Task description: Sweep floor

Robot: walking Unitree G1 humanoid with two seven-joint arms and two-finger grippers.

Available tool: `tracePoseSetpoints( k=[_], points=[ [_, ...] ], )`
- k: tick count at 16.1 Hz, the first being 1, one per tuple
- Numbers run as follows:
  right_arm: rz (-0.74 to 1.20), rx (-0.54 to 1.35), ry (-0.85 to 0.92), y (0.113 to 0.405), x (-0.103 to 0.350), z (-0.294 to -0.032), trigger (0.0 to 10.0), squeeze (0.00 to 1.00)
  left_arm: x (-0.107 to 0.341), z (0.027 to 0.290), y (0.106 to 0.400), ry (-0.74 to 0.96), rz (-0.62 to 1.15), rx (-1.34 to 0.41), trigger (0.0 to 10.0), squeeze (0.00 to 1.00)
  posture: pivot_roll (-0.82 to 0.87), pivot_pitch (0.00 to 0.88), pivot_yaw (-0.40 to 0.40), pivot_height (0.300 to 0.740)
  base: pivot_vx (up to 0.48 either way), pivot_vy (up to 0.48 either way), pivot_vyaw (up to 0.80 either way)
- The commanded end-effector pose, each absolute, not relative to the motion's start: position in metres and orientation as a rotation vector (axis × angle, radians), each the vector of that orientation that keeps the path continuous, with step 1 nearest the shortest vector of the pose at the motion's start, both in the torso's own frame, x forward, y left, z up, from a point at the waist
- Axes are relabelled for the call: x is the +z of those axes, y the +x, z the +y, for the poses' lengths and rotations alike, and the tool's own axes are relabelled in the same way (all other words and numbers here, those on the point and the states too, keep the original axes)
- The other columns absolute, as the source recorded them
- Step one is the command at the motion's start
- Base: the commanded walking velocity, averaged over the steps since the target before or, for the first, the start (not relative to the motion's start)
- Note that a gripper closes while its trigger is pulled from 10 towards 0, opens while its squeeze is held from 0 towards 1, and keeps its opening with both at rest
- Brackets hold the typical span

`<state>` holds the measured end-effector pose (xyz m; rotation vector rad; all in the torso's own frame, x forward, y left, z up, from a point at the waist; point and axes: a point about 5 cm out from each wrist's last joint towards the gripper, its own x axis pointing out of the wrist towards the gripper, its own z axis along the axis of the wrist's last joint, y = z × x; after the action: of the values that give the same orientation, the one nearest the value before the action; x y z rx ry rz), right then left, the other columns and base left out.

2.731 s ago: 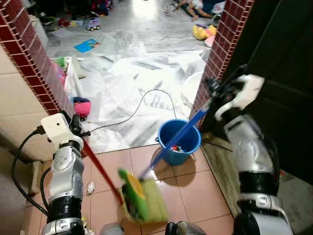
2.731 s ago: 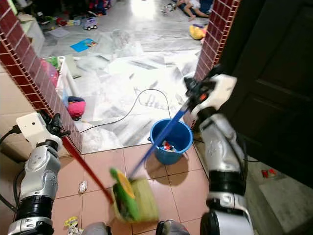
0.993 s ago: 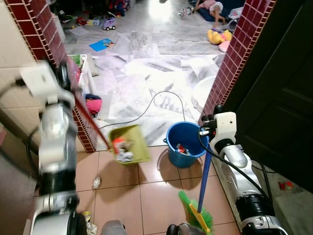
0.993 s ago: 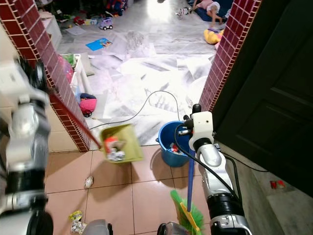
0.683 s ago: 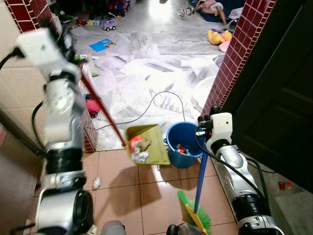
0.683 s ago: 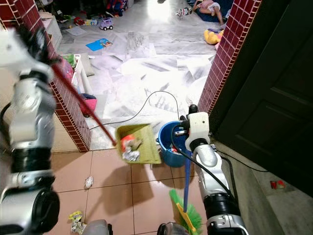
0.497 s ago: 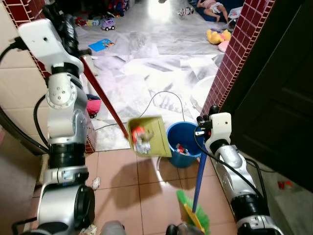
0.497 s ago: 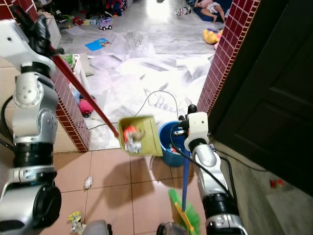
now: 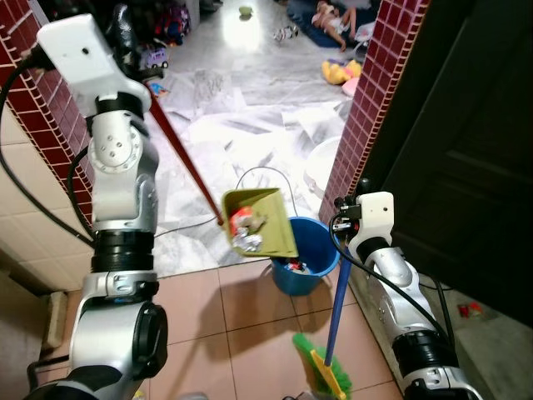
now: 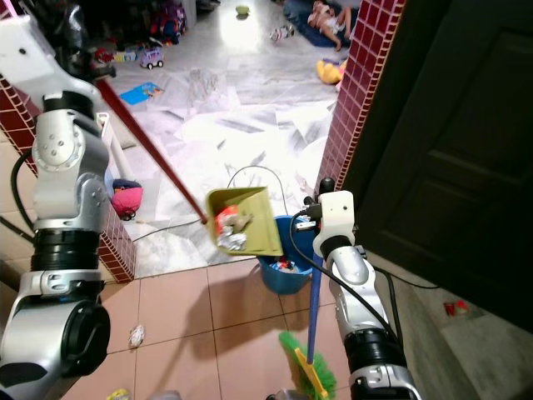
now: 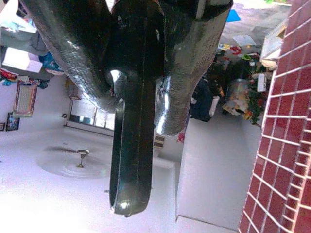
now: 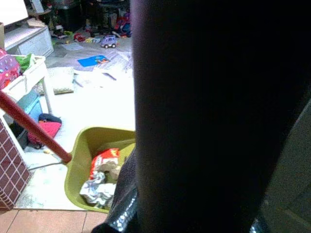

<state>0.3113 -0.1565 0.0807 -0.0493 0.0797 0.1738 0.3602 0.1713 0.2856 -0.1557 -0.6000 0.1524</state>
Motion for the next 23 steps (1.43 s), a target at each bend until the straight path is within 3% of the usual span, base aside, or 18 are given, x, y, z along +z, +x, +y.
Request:
tracePoseSetpoints(
  k=[1, 9, 23],
  points=[
    [0.052, 0.185, -0.047, 0.314, 0.086, -0.154, 10.0, 0.0, 0.308, 0.173, 0.355, -0.154, -0.713, 0.154, 10.0, 0.0, -0.03, 0.0, 0.018, 0.74, 0.469, 0.0, 0.0],
    [0.068, 0.191, -0.053, 0.316, 0.085, -0.154, 10.0, 0.0, 0.301, 0.163, 0.355, -0.164, -0.695, 0.115, 10.0, 0.0, -0.03, 0.0, 0.012, 0.74, 0.422, -0.164, -0.17],
    [0.075, 0.199, -0.062, 0.319, 0.086, -0.156, 10.0, 0.0, 0.308, 0.179, 0.35, -0.156, -0.727, 0.177, 10.0, 0.0, -0.03, 0.0, 0.007, 0.74, 0.0, 0.0, -0.09]
  ],
)
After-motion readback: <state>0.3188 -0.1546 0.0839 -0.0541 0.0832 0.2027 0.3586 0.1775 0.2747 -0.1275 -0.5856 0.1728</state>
